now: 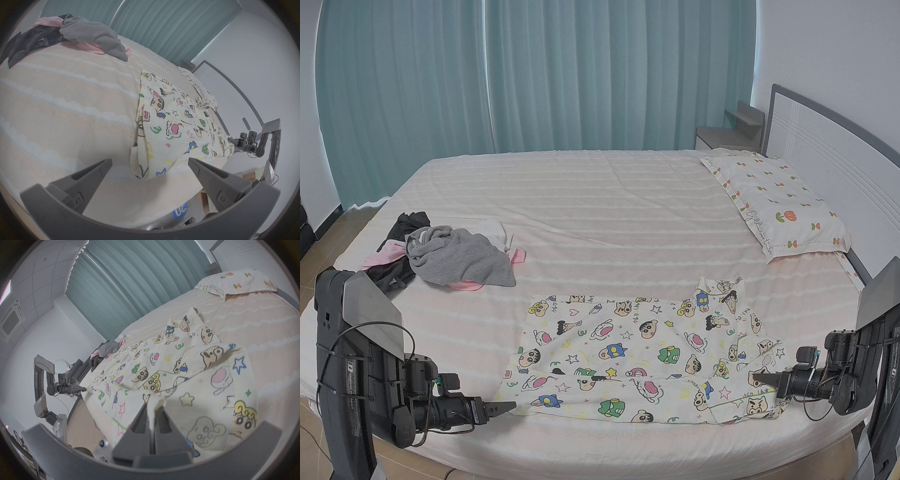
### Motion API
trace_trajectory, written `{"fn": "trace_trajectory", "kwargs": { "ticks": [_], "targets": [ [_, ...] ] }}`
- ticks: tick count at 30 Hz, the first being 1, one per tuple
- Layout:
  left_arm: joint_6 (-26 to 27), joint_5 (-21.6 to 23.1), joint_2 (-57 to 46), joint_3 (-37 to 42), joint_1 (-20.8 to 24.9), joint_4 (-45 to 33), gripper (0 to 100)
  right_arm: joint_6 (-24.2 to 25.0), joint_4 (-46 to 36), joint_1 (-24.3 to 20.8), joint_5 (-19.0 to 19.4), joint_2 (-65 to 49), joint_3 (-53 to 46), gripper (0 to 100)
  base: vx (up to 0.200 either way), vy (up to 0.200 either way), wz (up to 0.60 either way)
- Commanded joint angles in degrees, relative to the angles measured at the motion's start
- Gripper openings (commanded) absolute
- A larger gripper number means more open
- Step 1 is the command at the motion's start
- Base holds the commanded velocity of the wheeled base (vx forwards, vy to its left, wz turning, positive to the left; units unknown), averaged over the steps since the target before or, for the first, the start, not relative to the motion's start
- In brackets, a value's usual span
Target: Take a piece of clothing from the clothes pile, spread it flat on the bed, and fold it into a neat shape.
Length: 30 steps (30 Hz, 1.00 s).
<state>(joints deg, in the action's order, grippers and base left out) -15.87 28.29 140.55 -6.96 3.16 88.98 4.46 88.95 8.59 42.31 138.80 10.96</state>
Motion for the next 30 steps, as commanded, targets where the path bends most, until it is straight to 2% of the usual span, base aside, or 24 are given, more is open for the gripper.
{"fn": "trace_trajectory", "kwargs": {
  "ticks": [1, 11, 12, 18, 19, 20, 21, 22, 24, 26, 28, 30],
  "targets": [
    [0.05, 0.01, 0.08, 0.02, 0.01, 0.58, 100, 0.46, 1.05, -0.07, -0.13, 0.33, 1.08, 0, 0.0, 0.0, 0.0],
    [-0.12, 0.01, 0.08, -0.07, -0.17, 0.58, 100, 1.6, 1.05, -0.07, -0.74, 2.09, 3.02, 0, 0.0, 0.0, 0.0],
    [-0.12, 0.01, -0.01, -0.16, -0.26, 0.58, 100, 1.6, 1.05, -0.07, -0.74, 2.35, 3.1, 100, 0.0, 0.0, 0.0],
    [-0.48, -0.43, -0.18, -0.86, -0.17, 0.67, 100, 1.6, 1.05, -0.07, -0.74, 3.32, 3.37, 100, 0.0, 0.0, 0.0],
    [-3.55, -2.37, -1.94, -3.06, 0.53, 0.67, 100, 1.6, 1.05, -0.07, -0.65, 3.49, 3.37, 100, 0.0, 0.0, 0.0],
    [-3.55, -2.37, -1.94, -3.06, 0.53, 0.67, 100, 1.6, 1.05, -0.07, -0.65, 3.49, 3.37, 100, 0.0, 0.0, 0.0],
    [-6.8, -5.44, -4.05, -5.08, 1.76, 0.58, 100, 1.6, 1.05, -0.16, -0.57, 3.67, 3.1, 100, 0.0, 0.0, 0.0],
    [-7.86, -7.38, -4.4, -6.49, 2.47, 0.58, 100, 1.51, 1.05, -0.24, -0.48, 3.76, 2.84, 100, 0.0, 0.0, 0.0],
    [-7.86, -8.87, -4.31, -7.54, 2.82, 0.58, 100, 1.51, 1.05, -0.33, -0.48, 3.76, 2.66, 100, 0.0, 0.0, 0.0],
    [-6.89, -12.39, -3.96, -11.76, 4.14, -0.56, 100, 1.51, 1.05, -0.6, -0.48, 3.84, 2.4, 100, 0.0, 0.0, 0.0],
    [-6.89, -12.47, -3.96, -11.94, 4.23, -0.65, 100, 1.51, 1.05, -0.6, -0.48, 3.93, 2.4, 100, 0.0, 0.0, 0.0],
    [-6.45, -12.56, -3.26, -17.21, 5.19, -8.12, 100, 1.25, 1.05, -0.6, -0.48, 4.11, 2.14, 100, 0.0, 0.0, 0.0]
  ]
}}
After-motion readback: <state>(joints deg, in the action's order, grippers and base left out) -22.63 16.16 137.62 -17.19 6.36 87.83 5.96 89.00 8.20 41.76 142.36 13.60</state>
